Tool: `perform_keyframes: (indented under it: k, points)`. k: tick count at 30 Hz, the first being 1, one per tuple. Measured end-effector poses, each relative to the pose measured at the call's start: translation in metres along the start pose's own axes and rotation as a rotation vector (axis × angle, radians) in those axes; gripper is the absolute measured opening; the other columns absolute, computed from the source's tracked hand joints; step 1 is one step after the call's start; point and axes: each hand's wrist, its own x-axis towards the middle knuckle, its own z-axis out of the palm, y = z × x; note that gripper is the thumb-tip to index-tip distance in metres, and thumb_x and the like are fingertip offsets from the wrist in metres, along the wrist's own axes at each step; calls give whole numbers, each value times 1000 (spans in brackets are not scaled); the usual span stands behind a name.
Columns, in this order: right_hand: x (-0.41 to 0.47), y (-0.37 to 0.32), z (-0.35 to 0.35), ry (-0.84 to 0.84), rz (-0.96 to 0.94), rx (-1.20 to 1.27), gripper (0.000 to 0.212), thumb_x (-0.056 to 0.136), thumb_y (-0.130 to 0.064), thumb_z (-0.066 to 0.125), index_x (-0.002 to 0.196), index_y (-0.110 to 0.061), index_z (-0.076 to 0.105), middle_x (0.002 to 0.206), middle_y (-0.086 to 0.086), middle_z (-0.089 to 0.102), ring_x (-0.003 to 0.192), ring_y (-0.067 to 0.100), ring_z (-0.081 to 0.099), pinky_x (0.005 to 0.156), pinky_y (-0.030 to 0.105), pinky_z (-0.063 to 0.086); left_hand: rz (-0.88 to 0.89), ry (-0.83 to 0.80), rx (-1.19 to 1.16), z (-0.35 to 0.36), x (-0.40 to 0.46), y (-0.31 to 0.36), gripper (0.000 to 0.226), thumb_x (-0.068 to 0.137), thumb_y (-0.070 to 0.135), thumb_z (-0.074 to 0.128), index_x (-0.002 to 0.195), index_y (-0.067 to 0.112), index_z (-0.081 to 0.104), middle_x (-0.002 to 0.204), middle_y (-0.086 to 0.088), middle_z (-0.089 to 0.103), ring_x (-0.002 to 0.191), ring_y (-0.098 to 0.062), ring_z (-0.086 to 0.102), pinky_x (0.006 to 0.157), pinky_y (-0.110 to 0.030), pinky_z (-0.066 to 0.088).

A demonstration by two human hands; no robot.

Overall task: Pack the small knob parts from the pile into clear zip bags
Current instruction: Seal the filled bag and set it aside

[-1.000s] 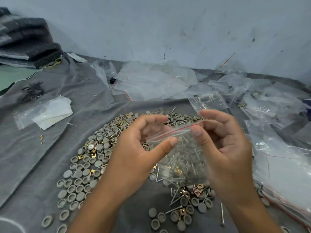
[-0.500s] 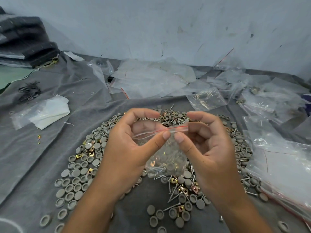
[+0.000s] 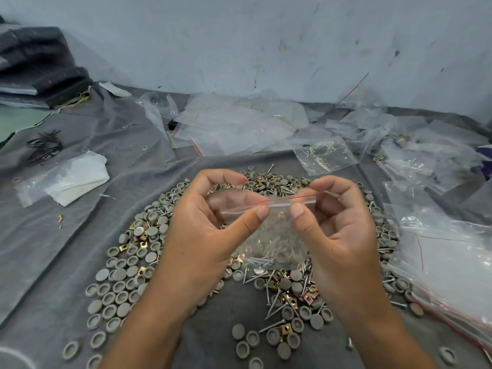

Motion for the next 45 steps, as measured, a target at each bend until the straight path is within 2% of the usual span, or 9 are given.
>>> perform_keyframes:
  k: [5,11,15,21,27,31,36,40,45]
  points:
    - [2,-3,-2,38,18,29,30,88,-13,74,110,-17,54,93,-3,70,85,11,65,75,22,55,-4,40,9,-1,1,1,42,69,16,83,103,16,57,83,-3,76,73,-10,70,65,-19,55]
    - [-1,1,0,-90,114,22,51,80,-28,80,123,-28,53,104,1,74,96,15,72,78,25,57,10,21,3,-3,-1,0,38,74,14,82,96,17,51,88,-9,76,77,-15,72,67,-21,56]
    - [-1,0,1,-42,107,56,49,84,-17,79,124,-24,53,95,2,75,84,13,74,71,20,57,-1,35,-5,-3,1,1,40,72,13,80,101,14,52,90,-10,78,78,-16,74,67,-22,57]
    - [0,-5,-2,7,105,-8,45,85,-23,77,123,-25,53,99,1,75,92,18,73,78,37,62,-22,115,-12,-5,2,1,39,65,21,81,94,16,56,79,-6,75,74,-16,70,72,-26,58]
    - [0,-6,-1,11,118,44,43,80,-18,75,117,-18,52,94,-2,74,84,11,73,67,23,59,-6,86,35,-5,1,2,39,71,15,78,86,15,42,85,-13,76,77,-19,72,72,-30,58]
    - [0,-6,2,-25,144,61,59,77,-21,79,127,-20,49,99,5,76,89,17,74,74,24,58,9,74,30,-5,1,2,37,74,13,77,88,16,43,86,-12,76,75,-16,70,67,-24,57]
    - [1,-2,3,-13,129,61,56,79,-17,79,126,-19,49,93,6,77,82,13,74,71,20,56,-16,32,53,-4,0,0,43,69,22,83,97,17,50,92,-9,77,79,-17,71,69,-25,57]
    - [0,-3,2,-30,151,40,48,82,-14,79,120,-28,54,98,10,77,89,20,76,72,22,58,-14,36,83,-6,0,-1,45,68,24,89,95,21,52,87,-8,76,76,-16,69,67,-23,55]
    - [4,-11,0,-25,220,59,62,67,-19,86,117,-18,50,90,14,77,87,25,77,69,25,60,44,24,117,-7,-1,-3,35,75,28,80,88,26,48,84,-3,74,77,-14,68,67,-24,54]
